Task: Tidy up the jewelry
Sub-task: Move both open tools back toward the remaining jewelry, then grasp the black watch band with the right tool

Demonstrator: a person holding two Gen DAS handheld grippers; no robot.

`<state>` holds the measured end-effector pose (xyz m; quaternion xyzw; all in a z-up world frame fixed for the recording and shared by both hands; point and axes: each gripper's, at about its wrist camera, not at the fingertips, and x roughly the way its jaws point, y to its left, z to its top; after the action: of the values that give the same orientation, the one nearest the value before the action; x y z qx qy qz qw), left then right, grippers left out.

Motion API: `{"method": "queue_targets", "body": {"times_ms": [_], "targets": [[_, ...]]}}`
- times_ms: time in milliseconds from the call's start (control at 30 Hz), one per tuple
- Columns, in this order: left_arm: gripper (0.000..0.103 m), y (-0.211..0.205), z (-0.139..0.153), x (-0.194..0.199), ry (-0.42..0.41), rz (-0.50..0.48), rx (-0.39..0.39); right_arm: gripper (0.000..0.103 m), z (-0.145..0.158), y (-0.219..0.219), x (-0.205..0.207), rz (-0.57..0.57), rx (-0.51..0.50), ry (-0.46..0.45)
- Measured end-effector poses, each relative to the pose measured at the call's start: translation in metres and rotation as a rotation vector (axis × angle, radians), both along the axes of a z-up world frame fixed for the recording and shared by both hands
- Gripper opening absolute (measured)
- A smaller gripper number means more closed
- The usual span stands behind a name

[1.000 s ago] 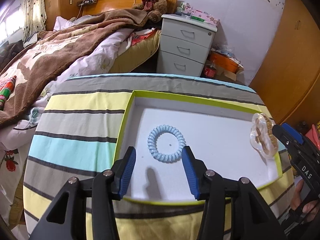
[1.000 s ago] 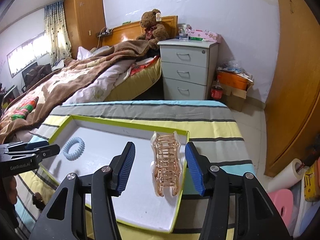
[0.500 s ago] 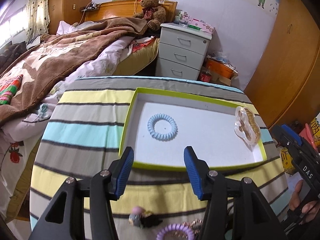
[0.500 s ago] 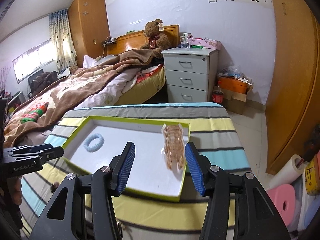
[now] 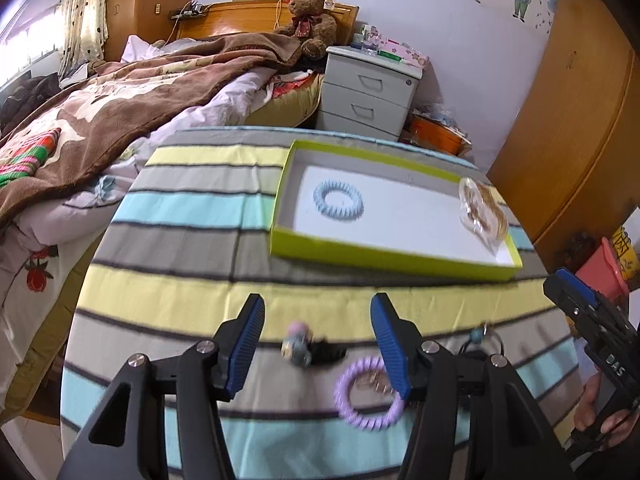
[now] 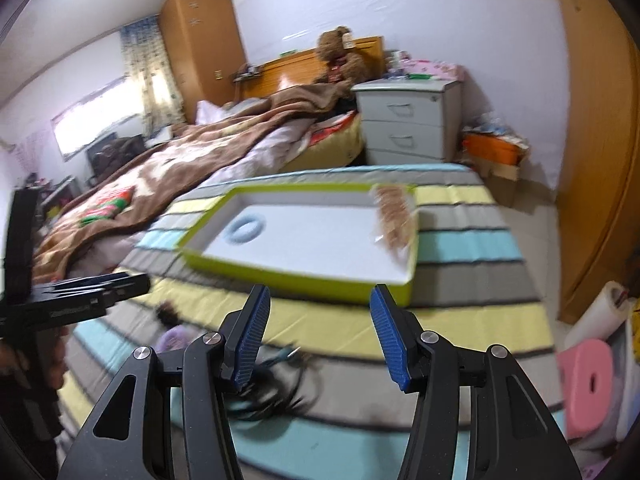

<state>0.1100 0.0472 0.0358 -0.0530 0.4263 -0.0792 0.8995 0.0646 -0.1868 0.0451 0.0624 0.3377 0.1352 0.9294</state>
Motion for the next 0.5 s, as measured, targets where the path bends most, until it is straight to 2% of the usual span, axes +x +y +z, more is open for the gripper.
{"method": "queue_targets", "body": {"times_ms": [233, 500], "targets": [[0.058, 0.016, -0.015, -0.022, 0.026, 0.018, -0.020, 0.053, -0.012, 0.034, -0.022, 0.156, -0.015, 0.040], [0.058, 0.033, -0.023, -0.039, 0.033, 0.040, -0.040, 0.053, -0.029, 0.064, -0.027, 0.255, -0.080, 0.071]]}}
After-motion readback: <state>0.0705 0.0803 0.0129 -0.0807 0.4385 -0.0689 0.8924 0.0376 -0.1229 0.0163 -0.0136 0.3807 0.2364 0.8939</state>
